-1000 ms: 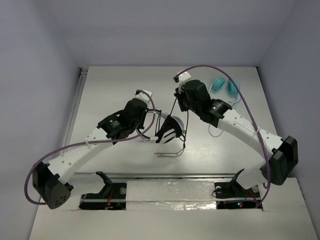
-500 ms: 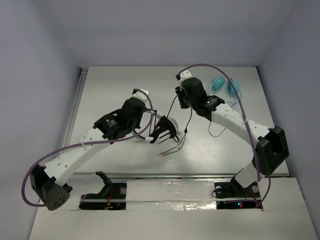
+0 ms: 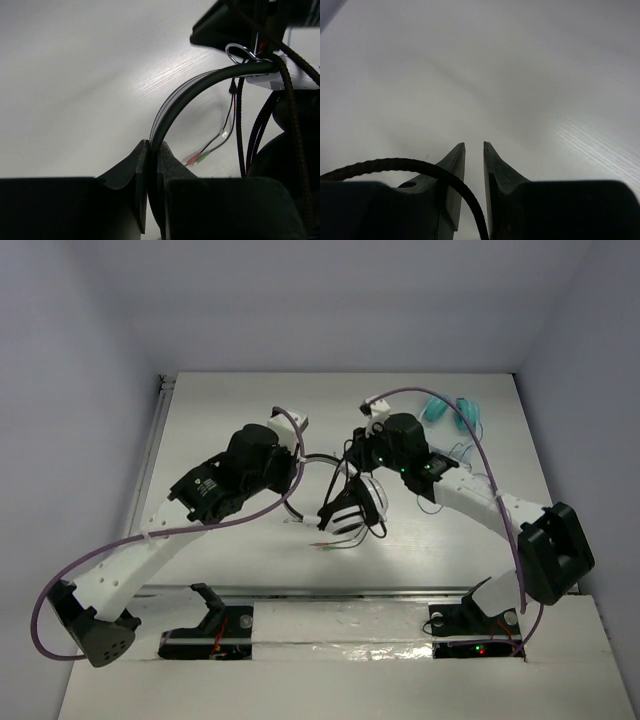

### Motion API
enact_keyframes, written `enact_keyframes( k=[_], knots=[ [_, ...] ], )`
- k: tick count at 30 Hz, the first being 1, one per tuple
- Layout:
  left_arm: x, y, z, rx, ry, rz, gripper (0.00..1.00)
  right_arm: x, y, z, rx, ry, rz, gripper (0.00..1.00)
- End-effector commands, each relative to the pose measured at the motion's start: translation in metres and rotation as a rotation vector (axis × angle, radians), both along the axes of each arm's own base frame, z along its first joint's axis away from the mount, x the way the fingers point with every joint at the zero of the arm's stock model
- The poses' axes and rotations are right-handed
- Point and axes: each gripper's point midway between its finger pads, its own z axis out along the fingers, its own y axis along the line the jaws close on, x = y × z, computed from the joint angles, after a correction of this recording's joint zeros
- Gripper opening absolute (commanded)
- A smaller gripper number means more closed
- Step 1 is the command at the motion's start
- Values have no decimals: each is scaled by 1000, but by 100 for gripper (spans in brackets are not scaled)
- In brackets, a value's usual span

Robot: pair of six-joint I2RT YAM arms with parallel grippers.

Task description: Wrap the headphones

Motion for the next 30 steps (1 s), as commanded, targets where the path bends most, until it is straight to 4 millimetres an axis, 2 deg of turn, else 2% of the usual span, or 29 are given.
enact_keyframes(
  k=[1,3,7,11,17,18,20,22,23,30],
  knots=[
    [-3,-23,93,-274,-162,-60,0,-22,23,53,279,-110,218,27],
    [-5,-21,112,-313,-196,-56,0,-32,28,47,326,-96,283,27],
    [-1,-12,147,-382,-273,4,0,-35,37,32,398,-26,321,27],
    [3,-9,172,-453,-311,46,0,-36,43,20,462,11,329,32],
    [11,-8,186,-487,-330,92,0,-29,41,-12,488,59,257,33],
    [11,-9,191,-499,-336,91,0,-26,42,-11,500,43,256,33],
    [13,-10,194,-509,-334,99,0,-23,43,-23,503,71,241,33],
    [13,-10,199,-524,-338,105,0,-22,45,-28,513,75,248,34],
    [13,-9,202,-529,-341,110,0,-21,46,-36,508,90,246,36],
    [21,-5,211,-544,-360,163,0,-17,44,-59,508,126,197,48]
  ],
)
